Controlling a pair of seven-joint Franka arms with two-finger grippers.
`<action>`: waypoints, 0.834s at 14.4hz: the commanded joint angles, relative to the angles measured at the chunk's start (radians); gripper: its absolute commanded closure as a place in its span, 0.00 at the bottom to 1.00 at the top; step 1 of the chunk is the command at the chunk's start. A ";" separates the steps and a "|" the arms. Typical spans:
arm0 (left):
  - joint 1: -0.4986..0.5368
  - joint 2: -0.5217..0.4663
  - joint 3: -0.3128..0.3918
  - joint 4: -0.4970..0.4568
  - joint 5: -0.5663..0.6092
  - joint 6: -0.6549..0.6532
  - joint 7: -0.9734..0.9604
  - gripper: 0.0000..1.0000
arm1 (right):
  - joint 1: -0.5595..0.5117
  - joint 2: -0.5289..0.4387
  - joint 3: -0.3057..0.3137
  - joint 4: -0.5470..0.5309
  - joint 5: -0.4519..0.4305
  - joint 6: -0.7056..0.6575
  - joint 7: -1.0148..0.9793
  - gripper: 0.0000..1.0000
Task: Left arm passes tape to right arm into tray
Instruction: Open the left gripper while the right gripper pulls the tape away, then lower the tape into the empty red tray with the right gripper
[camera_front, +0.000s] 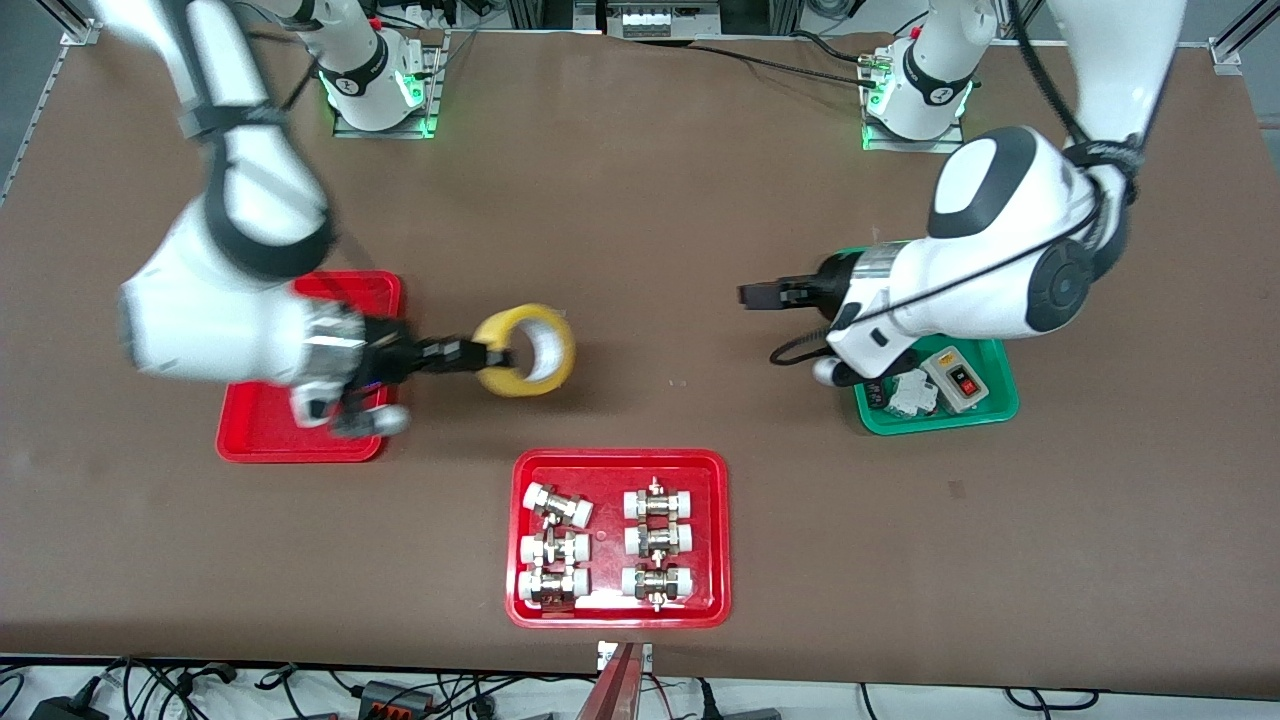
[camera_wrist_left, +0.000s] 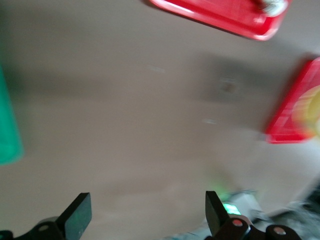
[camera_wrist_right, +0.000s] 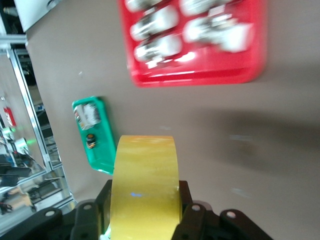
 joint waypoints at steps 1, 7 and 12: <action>0.035 -0.074 0.002 -0.006 0.189 -0.077 0.150 0.00 | -0.227 0.071 0.023 0.002 -0.005 -0.138 -0.120 0.77; 0.209 -0.178 0.002 -0.007 0.317 -0.165 0.443 0.00 | -0.442 0.179 0.023 0.002 -0.099 -0.217 -0.419 0.77; 0.231 -0.302 -0.007 -0.012 0.384 -0.212 0.465 0.00 | -0.486 0.225 0.023 -0.016 -0.192 -0.214 -0.557 0.75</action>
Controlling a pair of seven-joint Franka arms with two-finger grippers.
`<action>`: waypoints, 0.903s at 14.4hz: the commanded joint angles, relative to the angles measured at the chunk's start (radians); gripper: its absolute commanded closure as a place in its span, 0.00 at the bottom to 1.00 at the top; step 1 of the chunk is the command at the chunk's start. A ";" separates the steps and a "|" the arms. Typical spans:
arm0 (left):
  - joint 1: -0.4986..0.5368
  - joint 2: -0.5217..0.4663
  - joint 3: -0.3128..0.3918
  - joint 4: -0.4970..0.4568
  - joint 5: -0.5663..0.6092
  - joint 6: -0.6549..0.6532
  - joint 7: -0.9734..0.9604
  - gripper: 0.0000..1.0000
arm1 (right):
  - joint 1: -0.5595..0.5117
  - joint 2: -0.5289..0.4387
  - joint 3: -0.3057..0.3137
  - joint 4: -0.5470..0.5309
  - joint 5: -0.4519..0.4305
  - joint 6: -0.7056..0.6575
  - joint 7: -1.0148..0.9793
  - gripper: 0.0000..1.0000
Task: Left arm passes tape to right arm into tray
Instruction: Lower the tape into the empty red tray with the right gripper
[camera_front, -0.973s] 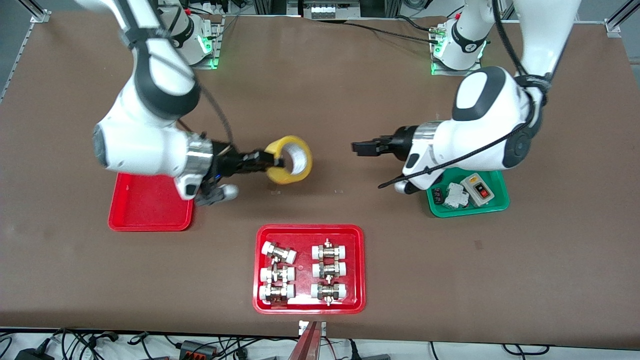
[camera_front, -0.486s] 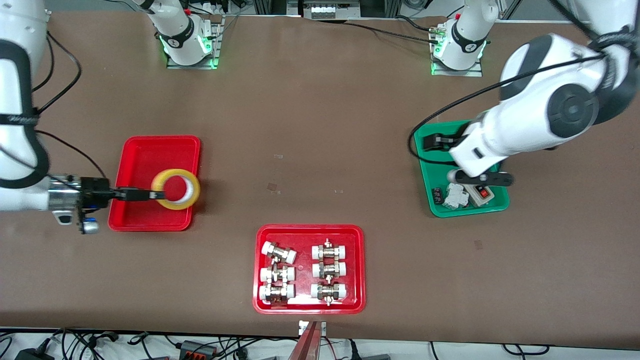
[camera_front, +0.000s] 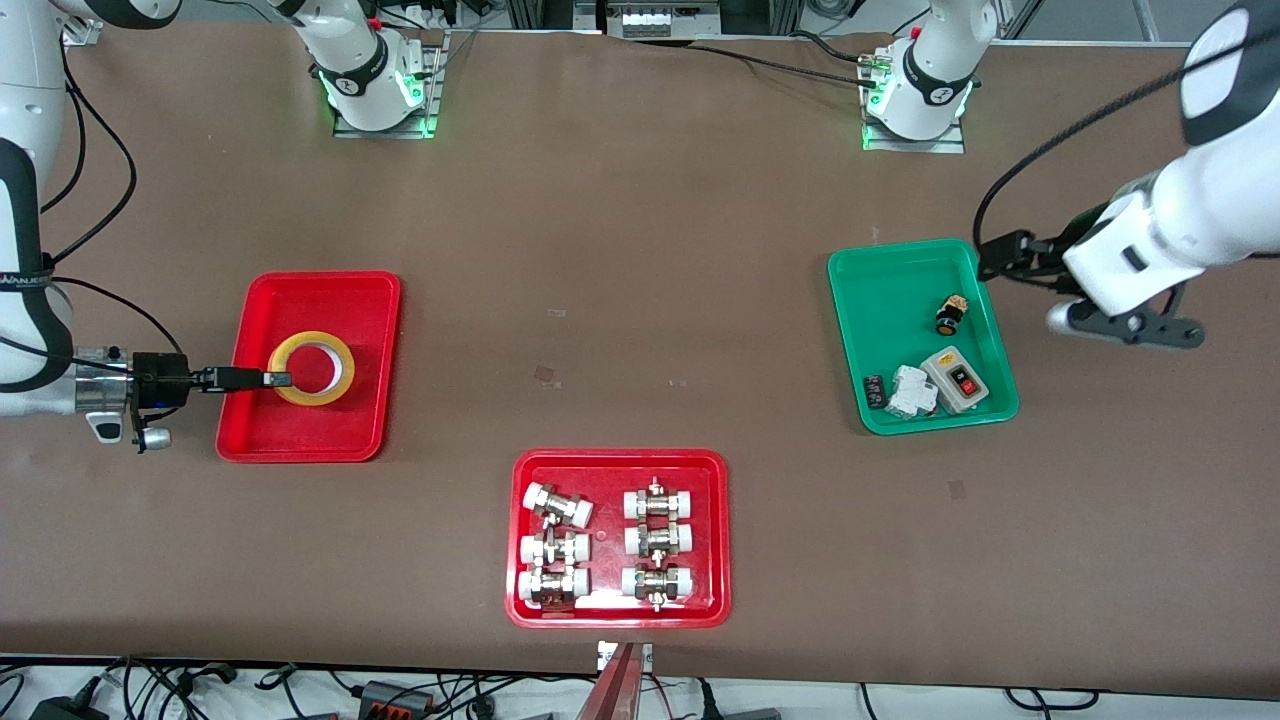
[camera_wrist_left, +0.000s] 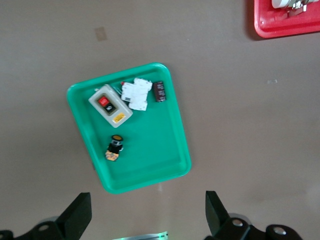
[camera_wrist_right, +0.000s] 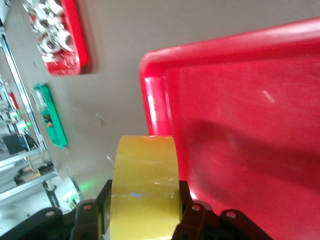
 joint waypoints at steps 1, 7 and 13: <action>-0.007 -0.081 -0.014 -0.019 0.070 -0.023 0.022 0.00 | -0.039 -0.002 0.025 -0.023 -0.064 -0.009 -0.067 0.75; -0.007 -0.079 -0.005 -0.005 0.070 -0.057 0.066 0.00 | -0.056 0.041 0.029 -0.040 -0.052 -0.016 -0.081 0.66; 0.001 -0.069 -0.001 0.046 0.069 -0.086 0.059 0.00 | -0.056 0.040 0.031 -0.033 -0.026 -0.012 -0.083 0.00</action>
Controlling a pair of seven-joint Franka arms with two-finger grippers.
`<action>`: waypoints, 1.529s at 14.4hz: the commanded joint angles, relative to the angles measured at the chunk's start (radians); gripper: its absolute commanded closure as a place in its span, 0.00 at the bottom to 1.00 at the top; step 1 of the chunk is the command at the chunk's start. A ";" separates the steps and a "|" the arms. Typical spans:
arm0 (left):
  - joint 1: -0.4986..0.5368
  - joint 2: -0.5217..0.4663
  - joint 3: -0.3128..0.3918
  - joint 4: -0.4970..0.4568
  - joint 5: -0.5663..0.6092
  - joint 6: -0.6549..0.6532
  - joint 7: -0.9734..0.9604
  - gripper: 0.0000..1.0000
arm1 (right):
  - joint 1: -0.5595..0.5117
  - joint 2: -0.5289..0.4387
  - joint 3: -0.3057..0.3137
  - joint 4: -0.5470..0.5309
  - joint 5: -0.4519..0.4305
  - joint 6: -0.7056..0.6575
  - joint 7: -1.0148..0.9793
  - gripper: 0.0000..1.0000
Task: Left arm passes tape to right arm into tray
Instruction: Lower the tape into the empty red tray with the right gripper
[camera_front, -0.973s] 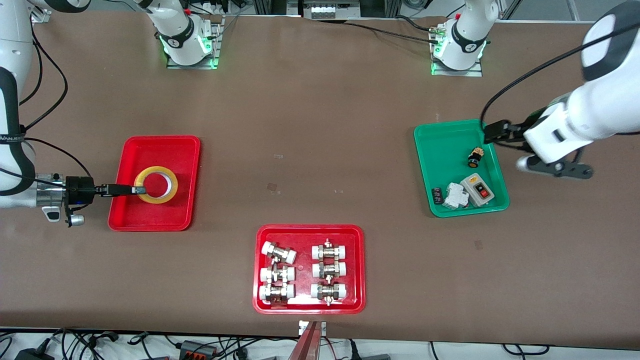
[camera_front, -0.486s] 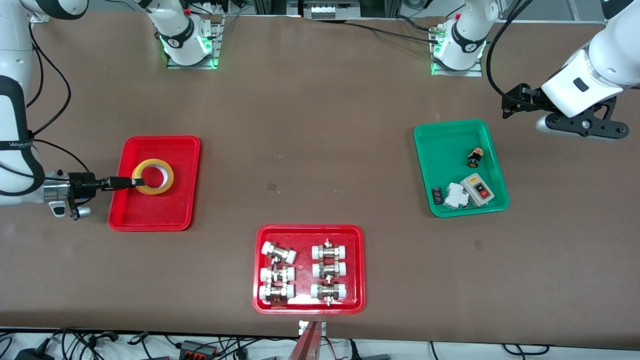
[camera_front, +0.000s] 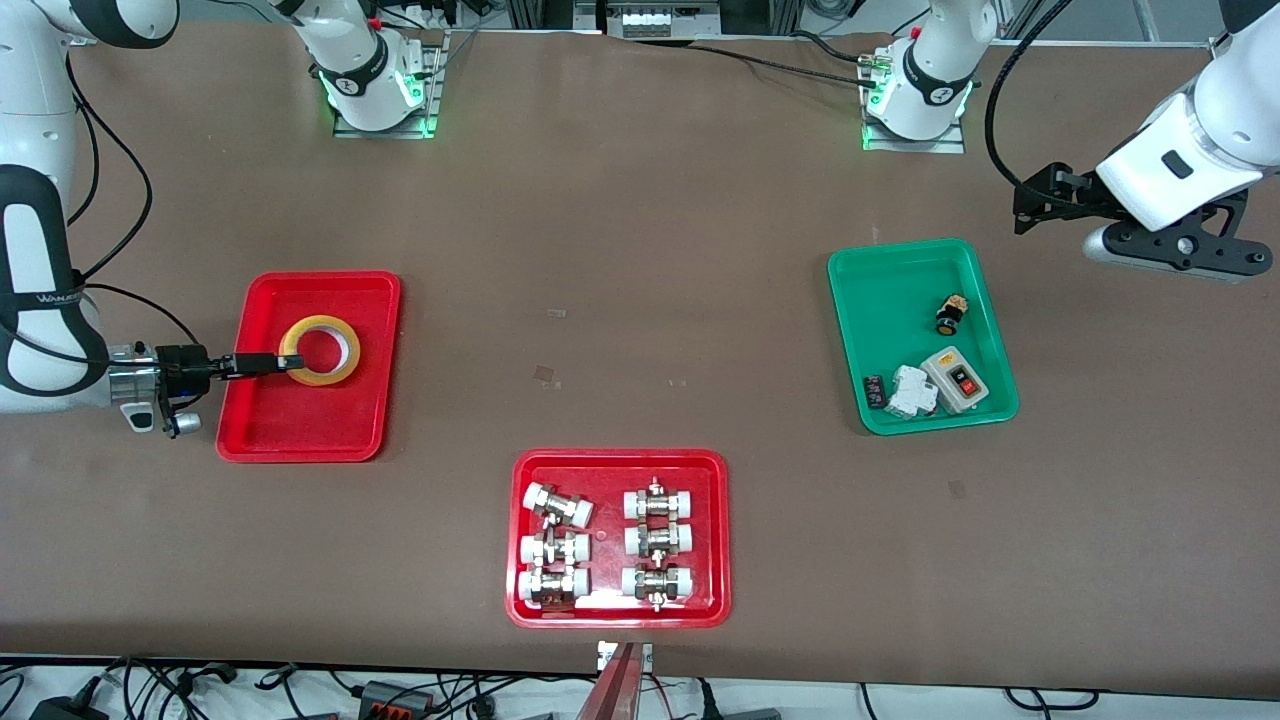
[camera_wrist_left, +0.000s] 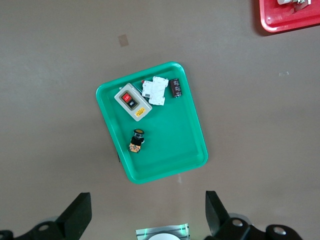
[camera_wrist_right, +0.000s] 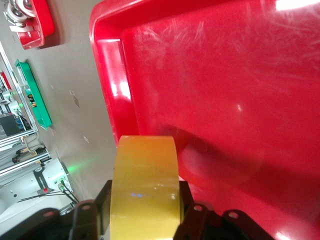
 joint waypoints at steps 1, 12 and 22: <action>0.002 -0.001 0.003 0.024 0.018 -0.028 0.016 0.00 | -0.016 -0.008 0.015 0.004 0.006 -0.006 -0.018 0.00; -0.321 -0.026 0.372 0.008 -0.001 -0.004 0.031 0.00 | 0.033 0.000 0.015 -0.007 -0.097 0.089 -0.084 0.00; -0.194 -0.015 0.347 -0.022 -0.019 0.070 0.136 0.00 | 0.144 -0.130 0.009 0.003 -0.333 0.196 -0.088 0.00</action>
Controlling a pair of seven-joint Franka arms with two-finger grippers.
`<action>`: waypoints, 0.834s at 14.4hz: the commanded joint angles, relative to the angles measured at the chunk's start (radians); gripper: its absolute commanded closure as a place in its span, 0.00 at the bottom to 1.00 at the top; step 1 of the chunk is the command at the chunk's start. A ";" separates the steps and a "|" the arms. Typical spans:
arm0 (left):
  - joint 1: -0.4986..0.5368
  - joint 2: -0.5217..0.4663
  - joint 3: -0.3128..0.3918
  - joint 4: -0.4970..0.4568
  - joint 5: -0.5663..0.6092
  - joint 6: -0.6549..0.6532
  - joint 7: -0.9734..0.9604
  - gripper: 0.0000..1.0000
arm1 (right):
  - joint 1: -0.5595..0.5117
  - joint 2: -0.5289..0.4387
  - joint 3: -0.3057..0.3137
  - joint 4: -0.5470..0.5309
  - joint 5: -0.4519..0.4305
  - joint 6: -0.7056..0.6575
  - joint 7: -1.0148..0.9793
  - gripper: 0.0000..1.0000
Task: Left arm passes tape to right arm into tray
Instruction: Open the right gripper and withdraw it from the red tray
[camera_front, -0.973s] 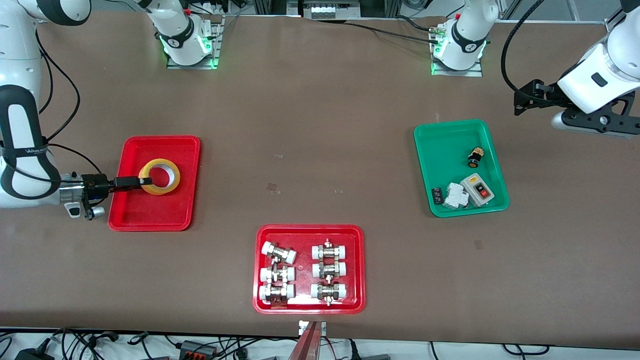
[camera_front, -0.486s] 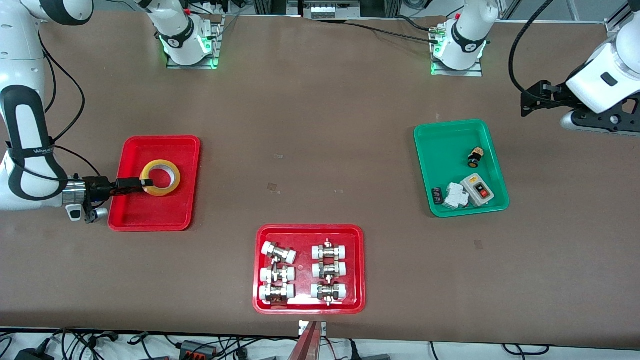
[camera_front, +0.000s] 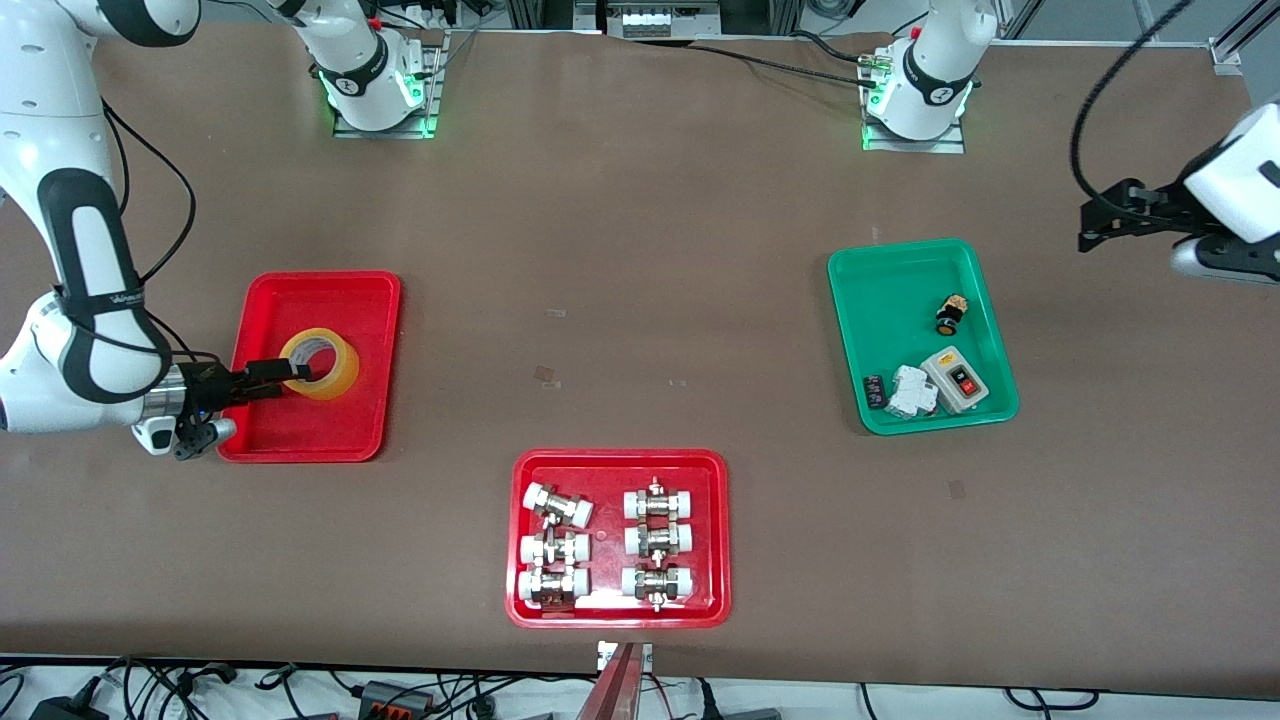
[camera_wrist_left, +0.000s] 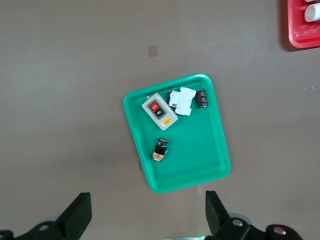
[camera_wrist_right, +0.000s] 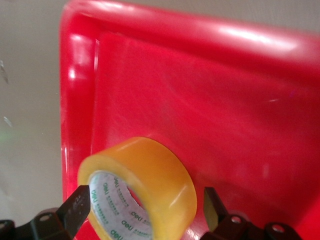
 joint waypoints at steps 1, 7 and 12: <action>0.028 -0.002 -0.017 0.000 -0.016 0.009 0.023 0.00 | 0.044 -0.133 -0.005 -0.001 -0.107 -0.001 0.084 0.00; 0.026 0.038 -0.013 0.037 -0.087 0.015 -0.011 0.00 | 0.075 -0.311 0.004 0.028 -0.288 -0.013 0.471 0.00; 0.025 0.043 -0.007 0.043 -0.080 0.006 -0.094 0.00 | 0.111 -0.374 0.006 0.234 -0.319 -0.310 0.682 0.00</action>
